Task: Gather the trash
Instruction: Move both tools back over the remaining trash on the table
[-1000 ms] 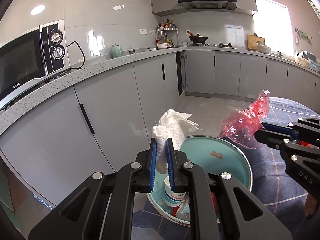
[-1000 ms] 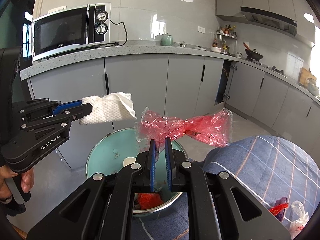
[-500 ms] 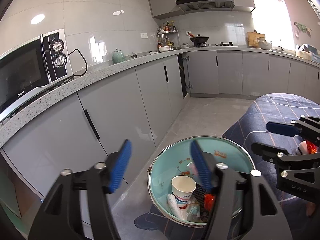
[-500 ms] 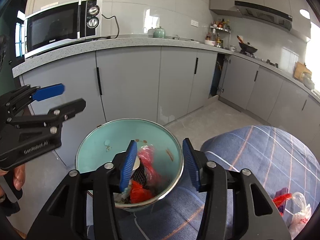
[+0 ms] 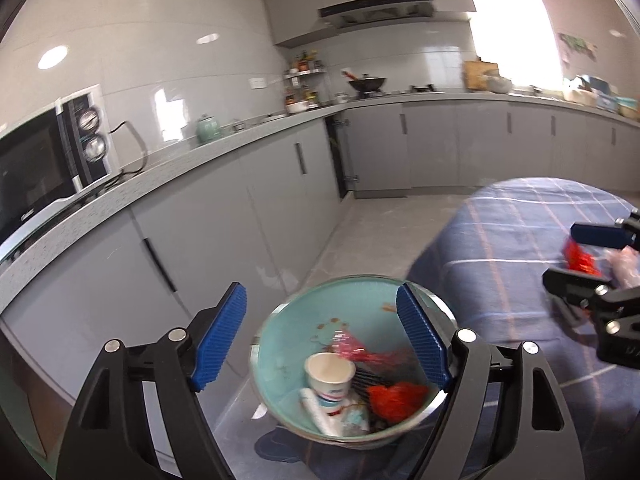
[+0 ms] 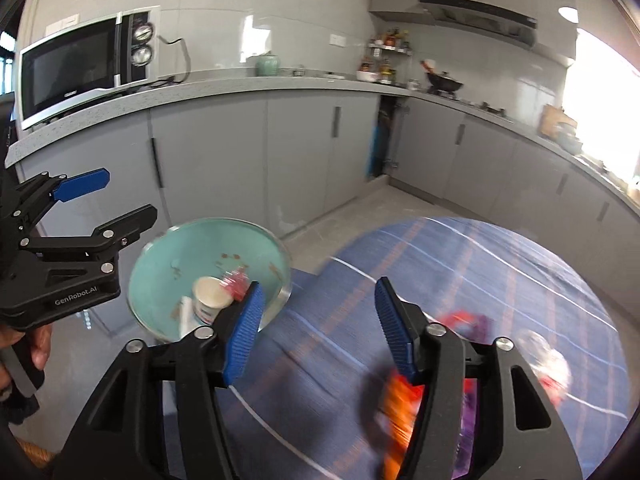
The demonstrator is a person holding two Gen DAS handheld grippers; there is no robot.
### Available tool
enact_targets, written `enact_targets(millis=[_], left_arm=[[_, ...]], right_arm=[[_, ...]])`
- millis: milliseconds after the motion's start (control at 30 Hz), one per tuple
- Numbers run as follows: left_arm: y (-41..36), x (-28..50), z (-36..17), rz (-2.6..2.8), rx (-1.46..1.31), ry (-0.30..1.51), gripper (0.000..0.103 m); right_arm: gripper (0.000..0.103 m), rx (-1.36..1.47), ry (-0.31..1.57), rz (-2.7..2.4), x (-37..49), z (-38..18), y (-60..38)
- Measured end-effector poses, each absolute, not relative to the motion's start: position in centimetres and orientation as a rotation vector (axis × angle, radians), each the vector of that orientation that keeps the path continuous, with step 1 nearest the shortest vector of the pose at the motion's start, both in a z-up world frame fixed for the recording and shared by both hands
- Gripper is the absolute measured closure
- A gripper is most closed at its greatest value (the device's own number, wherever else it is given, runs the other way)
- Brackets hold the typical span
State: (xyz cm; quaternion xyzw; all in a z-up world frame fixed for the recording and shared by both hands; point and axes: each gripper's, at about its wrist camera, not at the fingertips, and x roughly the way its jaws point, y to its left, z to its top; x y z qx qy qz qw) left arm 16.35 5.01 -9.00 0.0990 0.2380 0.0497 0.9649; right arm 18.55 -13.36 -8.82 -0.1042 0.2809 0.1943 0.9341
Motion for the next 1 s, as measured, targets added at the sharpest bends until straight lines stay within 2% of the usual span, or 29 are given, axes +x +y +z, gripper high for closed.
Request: enact_targets(millis=[467, 900, 1000], left_arm=[[-6.6, 14.6, -10.6, -0.118, 0.322, 0.507, 0.022], [-14.8, 14.4, -13.5, -0.236, 0.290, 0.603, 0.022], [-16.1, 14.7, -14.7, -0.251, 0.306, 0.642, 0.022]], right_arm=[[0.040, -0.121, 0.625, 0.114, 12.7, -11.1, -28.6], [0.039, -0.092, 0.634, 0.018, 9.5, -14.4, -33.4], [0.035, -0.069, 0.619, 0.007, 9.0, -14.5, -34.0]])
